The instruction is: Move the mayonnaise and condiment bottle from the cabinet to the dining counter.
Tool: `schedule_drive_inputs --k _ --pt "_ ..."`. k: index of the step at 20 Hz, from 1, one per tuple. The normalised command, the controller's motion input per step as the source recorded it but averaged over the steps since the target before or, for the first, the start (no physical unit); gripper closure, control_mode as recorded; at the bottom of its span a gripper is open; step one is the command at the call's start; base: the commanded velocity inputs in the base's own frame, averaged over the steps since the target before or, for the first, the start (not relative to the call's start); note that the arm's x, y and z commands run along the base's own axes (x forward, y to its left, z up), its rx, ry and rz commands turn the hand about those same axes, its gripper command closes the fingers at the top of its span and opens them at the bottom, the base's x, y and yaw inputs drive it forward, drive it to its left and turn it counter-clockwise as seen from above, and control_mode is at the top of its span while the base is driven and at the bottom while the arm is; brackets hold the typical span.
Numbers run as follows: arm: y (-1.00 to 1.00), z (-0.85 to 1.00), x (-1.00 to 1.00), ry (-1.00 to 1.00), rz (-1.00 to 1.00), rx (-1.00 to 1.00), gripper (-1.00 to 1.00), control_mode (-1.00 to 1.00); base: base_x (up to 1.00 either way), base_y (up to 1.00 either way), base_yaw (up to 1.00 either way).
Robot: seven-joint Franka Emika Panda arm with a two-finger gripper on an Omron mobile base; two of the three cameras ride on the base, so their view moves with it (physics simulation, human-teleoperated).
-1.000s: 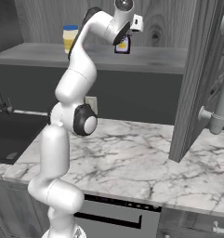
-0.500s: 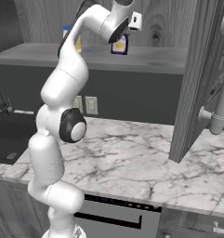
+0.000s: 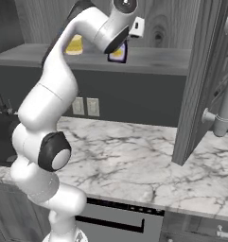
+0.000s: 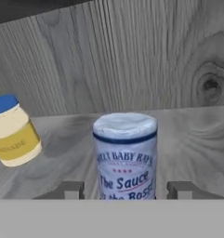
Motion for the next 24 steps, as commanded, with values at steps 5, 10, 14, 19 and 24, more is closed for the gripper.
schedule_drive_inputs --k 5,10,14,19,24 --pt "0.16 0.0 -0.94 0.0 0.0 0.01 1.0 -1.0 0.0 0.0 0.0" --pt "0.23 0.0 -0.94 0.0 0.0 0.0 1.0 -1.0 0.0 0.0 0.0" --pt "0.29 0.0 -0.92 0.0 0.0 0.0 1.0 -1.0 0.0 0.0 0.0" --pt "0.34 -0.14 -0.9 -0.02 0.0 -0.02 1.0 -1.0 0.0 0.0 0.0" --pt "0.34 -0.29 -0.74 -0.01 0.0 -0.02 1.0 -1.0 0.0 0.0 0.0"
